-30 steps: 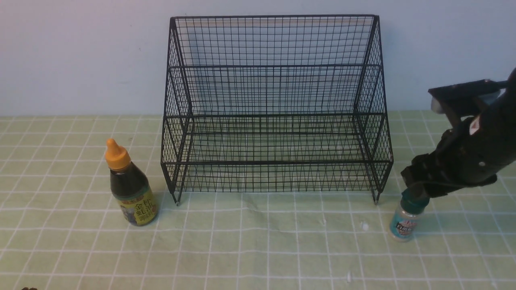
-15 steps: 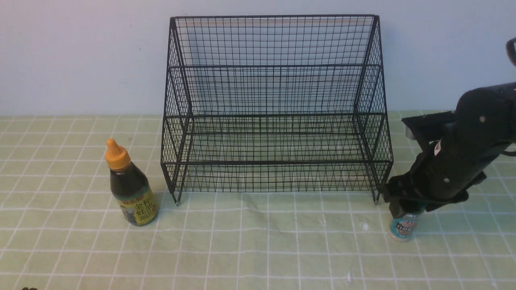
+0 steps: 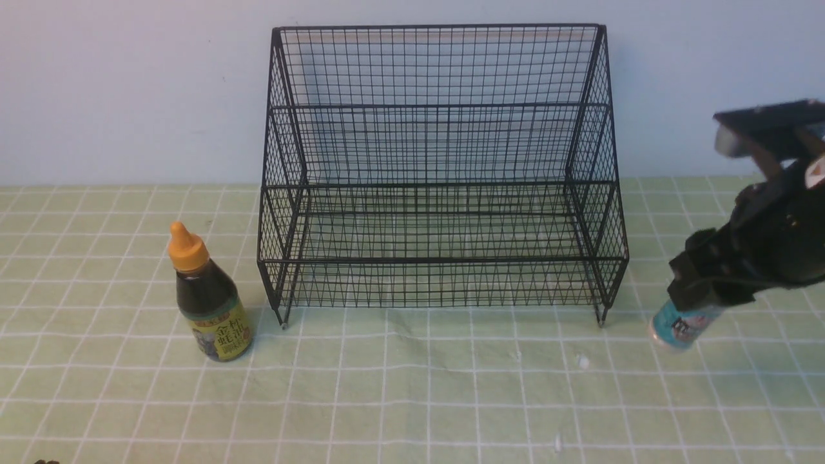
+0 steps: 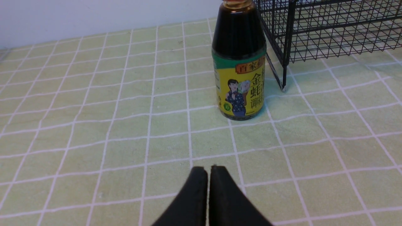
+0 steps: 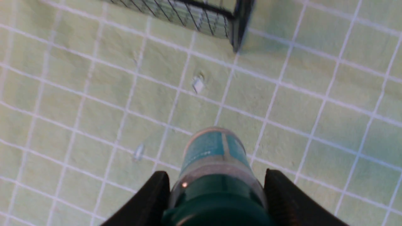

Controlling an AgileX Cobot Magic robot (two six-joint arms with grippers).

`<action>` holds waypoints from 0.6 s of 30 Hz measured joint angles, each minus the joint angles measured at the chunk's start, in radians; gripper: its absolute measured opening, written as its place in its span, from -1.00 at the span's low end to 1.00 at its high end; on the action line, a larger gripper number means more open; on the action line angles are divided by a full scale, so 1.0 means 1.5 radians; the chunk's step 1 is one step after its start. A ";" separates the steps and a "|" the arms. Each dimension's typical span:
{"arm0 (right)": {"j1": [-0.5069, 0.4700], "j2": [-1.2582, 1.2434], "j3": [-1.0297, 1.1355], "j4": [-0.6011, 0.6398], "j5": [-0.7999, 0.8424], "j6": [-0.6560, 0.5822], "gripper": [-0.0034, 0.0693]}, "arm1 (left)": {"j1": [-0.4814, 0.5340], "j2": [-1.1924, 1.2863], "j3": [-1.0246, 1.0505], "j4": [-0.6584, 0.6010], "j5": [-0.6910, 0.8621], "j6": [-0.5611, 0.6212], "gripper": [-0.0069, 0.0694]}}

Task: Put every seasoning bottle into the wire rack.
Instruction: Use the right arm to put the condiment bottle back on the shelf

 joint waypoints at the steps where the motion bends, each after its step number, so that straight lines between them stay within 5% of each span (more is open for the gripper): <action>1: 0.000 -0.008 -0.016 0.008 0.006 -0.004 0.06 | 0.000 0.000 0.000 0.000 0.000 0.000 -0.83; 18: 0.000 0.174 -0.254 0.063 0.037 -0.029 0.06 | 0.000 0.000 0.000 0.000 0.000 0.000 -0.83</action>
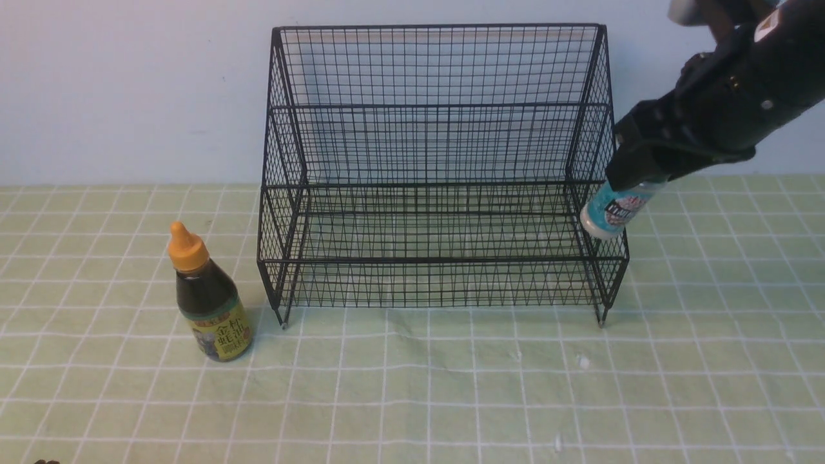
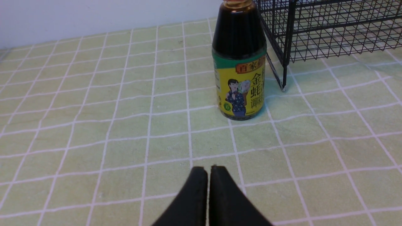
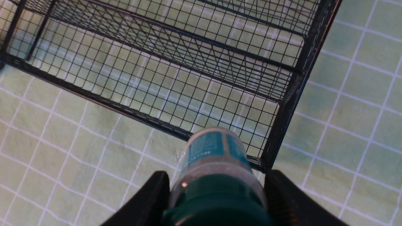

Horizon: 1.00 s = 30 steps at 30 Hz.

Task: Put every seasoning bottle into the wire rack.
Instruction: Use the right arm to put the condiment bottle back on the shelf

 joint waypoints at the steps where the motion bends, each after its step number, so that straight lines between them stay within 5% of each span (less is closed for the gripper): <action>1: 0.000 0.014 -0.004 -0.001 -0.002 0.000 0.06 | 0.000 0.000 0.000 0.000 0.000 0.000 -0.83; 24: 0.008 0.168 -0.009 -0.022 -0.111 -0.016 0.06 | 0.000 0.000 0.000 0.000 0.000 0.000 -0.83; 30: 0.040 0.172 -0.011 -0.085 -0.118 -0.017 0.06 | 0.000 0.000 0.000 0.000 0.000 0.000 -0.83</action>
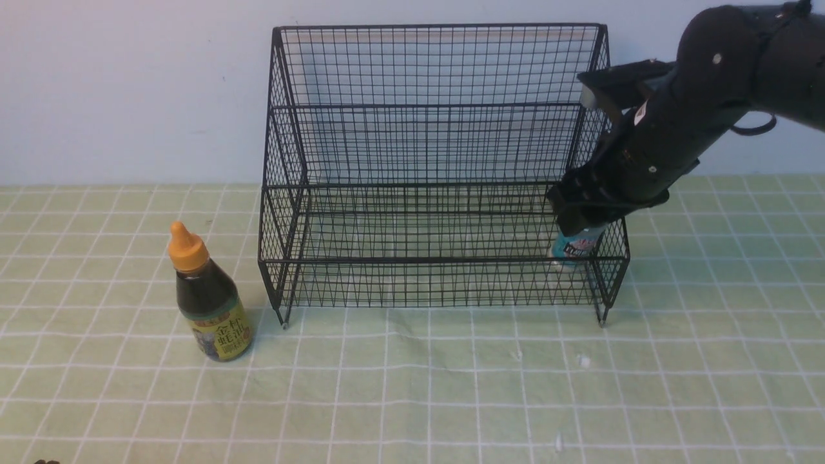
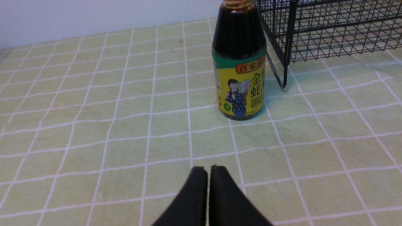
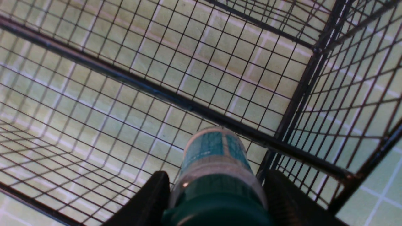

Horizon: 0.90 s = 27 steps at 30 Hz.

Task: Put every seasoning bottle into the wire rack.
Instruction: Use the right arm to put the condiment bottle back on the shelf

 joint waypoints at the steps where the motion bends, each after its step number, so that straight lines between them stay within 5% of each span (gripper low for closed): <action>1: 0.003 0.000 0.000 -0.006 -0.001 0.000 0.06 | 0.000 0.000 0.000 0.000 0.000 0.000 -0.83; 27: 0.027 0.001 -0.005 -0.020 -0.012 0.012 0.13 | 0.000 0.000 0.000 0.000 0.000 0.000 -0.83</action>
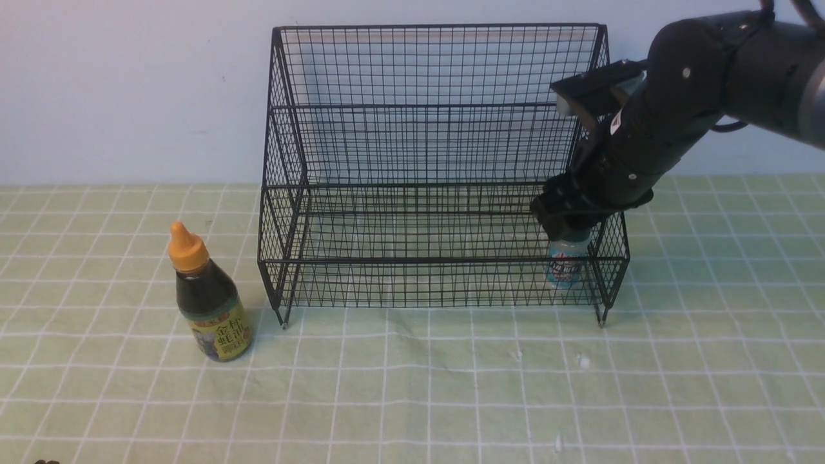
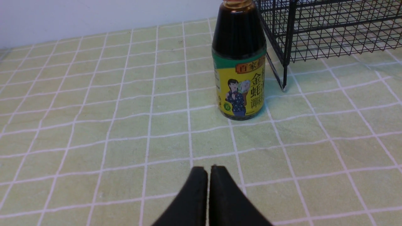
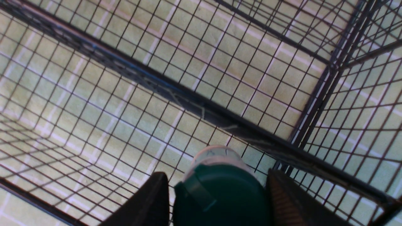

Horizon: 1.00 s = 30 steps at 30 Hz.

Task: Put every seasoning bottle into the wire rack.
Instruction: Use the right arm to put the condiment bottle back on the shelf, then use the left arm to grab the condiment bottle closest to it

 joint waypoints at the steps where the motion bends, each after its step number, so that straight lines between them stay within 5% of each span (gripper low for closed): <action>1: 0.000 -0.004 -0.005 0.000 0.003 0.012 0.13 | 0.000 0.000 0.000 0.000 0.000 0.000 -0.83; 11: 0.000 -0.174 -0.099 0.005 0.110 0.040 0.04 | 0.000 0.000 0.000 0.000 0.000 0.000 -0.83; 20: 0.000 -0.442 -0.102 -0.003 0.167 0.054 -0.48 | 0.000 0.000 0.000 0.000 0.000 0.000 -0.83; 25: 0.000 -0.634 -0.013 -0.006 0.157 0.074 -0.85 | 0.000 0.000 0.000 0.000 0.000 0.000 -0.83; 30: 0.000 -0.847 0.198 -0.010 0.065 0.075 -0.94 | 0.000 0.000 0.000 0.000 0.000 0.000 -0.83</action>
